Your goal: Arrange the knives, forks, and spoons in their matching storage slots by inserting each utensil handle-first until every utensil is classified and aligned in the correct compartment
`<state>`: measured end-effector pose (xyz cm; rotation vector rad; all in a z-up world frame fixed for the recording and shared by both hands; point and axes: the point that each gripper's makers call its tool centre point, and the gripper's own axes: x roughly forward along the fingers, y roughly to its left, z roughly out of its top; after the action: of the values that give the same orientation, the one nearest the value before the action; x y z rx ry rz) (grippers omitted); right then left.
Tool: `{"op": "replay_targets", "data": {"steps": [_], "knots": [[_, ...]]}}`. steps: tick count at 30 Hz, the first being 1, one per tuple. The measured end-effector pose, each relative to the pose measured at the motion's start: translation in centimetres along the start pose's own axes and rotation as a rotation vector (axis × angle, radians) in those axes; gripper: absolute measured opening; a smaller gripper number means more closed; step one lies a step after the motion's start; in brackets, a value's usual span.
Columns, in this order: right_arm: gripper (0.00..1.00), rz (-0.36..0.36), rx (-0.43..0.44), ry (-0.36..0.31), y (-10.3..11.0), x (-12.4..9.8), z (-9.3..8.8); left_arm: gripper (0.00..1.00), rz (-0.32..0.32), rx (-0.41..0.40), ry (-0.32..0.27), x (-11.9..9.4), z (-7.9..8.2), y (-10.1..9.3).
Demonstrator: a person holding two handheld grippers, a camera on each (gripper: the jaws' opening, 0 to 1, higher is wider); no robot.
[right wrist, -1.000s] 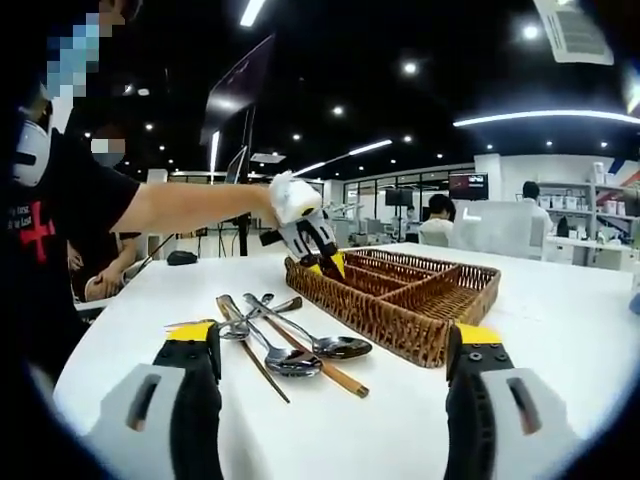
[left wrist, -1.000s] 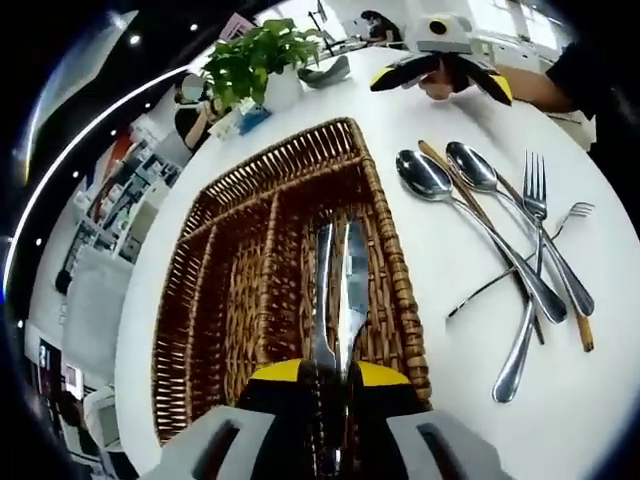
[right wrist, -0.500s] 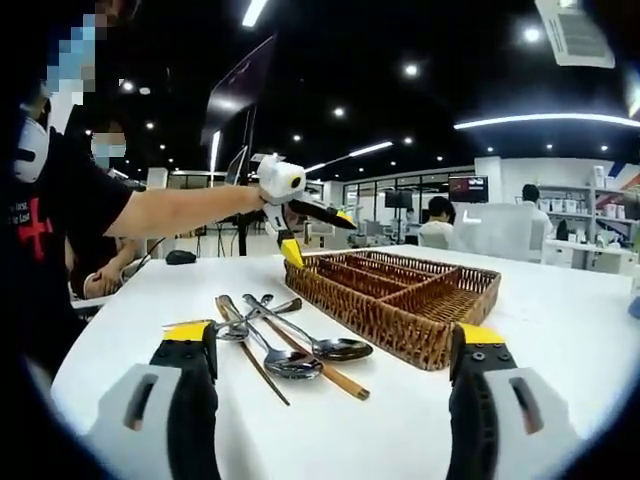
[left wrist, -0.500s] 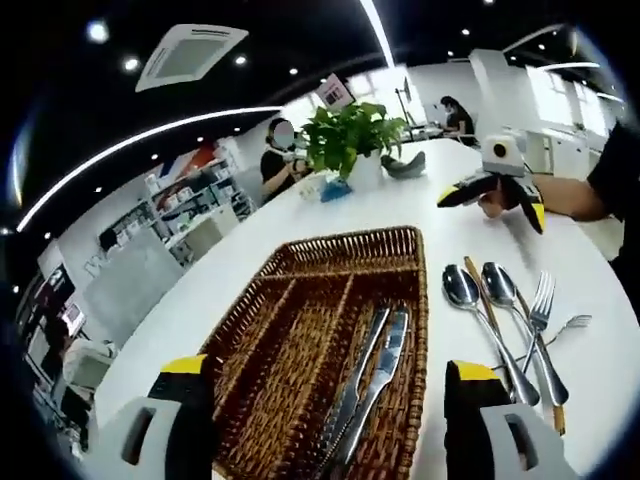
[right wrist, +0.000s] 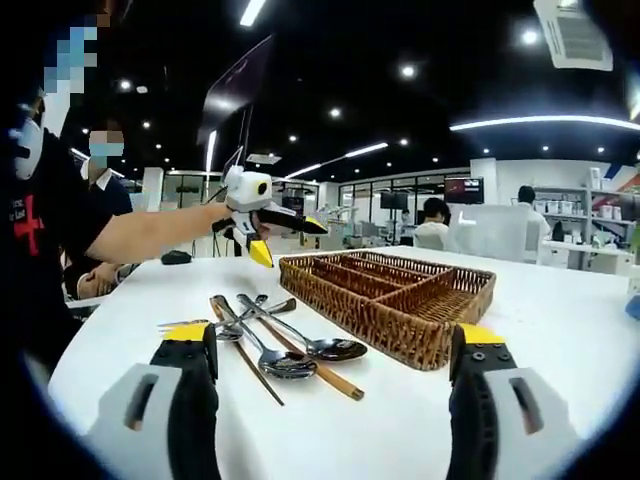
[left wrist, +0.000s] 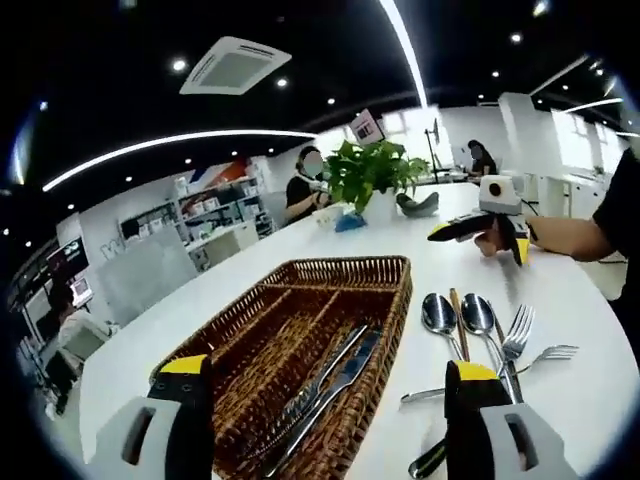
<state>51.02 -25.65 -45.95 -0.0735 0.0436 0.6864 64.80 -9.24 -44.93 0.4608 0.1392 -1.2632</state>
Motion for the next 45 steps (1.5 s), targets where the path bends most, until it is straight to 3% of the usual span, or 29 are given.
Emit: {"op": "replay_targets", "data": {"steps": [6, 11, 16, 27, 33, 35, 38, 42, 45], "knots": [[0.99, -0.032, -0.019, -0.001, -0.4, 0.0, 0.2, 1.0, 0.09, -0.096, -0.058, -3.2, -0.1, 0.3], [0.99, -0.064, -0.031, 0.006, -1.1, -0.1, 0.2, 1.0, 0.116, -0.164, -0.116, -5.2, -0.8, -0.2], [0.99, -0.075, -0.036, 0.042, -1.4, -0.1, -0.5, 1.0, 0.138, -0.151, -0.1, -6.0, -2.3, -1.1], [0.99, -0.105, -0.049, 0.029, -1.6, -0.2, 0.0, 1.0, 0.176, -0.193, -0.139, -7.7, -3.2, -2.2], [1.0, -0.121, -0.05, 0.015, -1.9, -0.3, 0.4, 1.0, 0.199, -0.173, -0.158, -8.0, -3.1, -3.3], [1.0, -0.112, -0.041, 0.016, -1.9, -0.4, 0.3, 1.0, 0.248, -0.164, -0.188, -8.6, -3.1, -2.4], [1.0, -0.109, -0.046, 0.018, -1.9, -0.3, 0.3, 1.0, 0.208, -0.233, -0.225, -8.9, -3.3, -2.4], [1.0, -0.1, -0.047, 0.022, -1.7, -0.2, 0.2, 1.0, 0.199, -0.239, -0.234, -8.9, -3.6, -2.4], [1.0, -0.102, -0.05, 0.023, -1.5, -0.1, 0.1, 1.0, 0.19, -0.225, -0.203, -8.4, -4.1, -2.9]]}}
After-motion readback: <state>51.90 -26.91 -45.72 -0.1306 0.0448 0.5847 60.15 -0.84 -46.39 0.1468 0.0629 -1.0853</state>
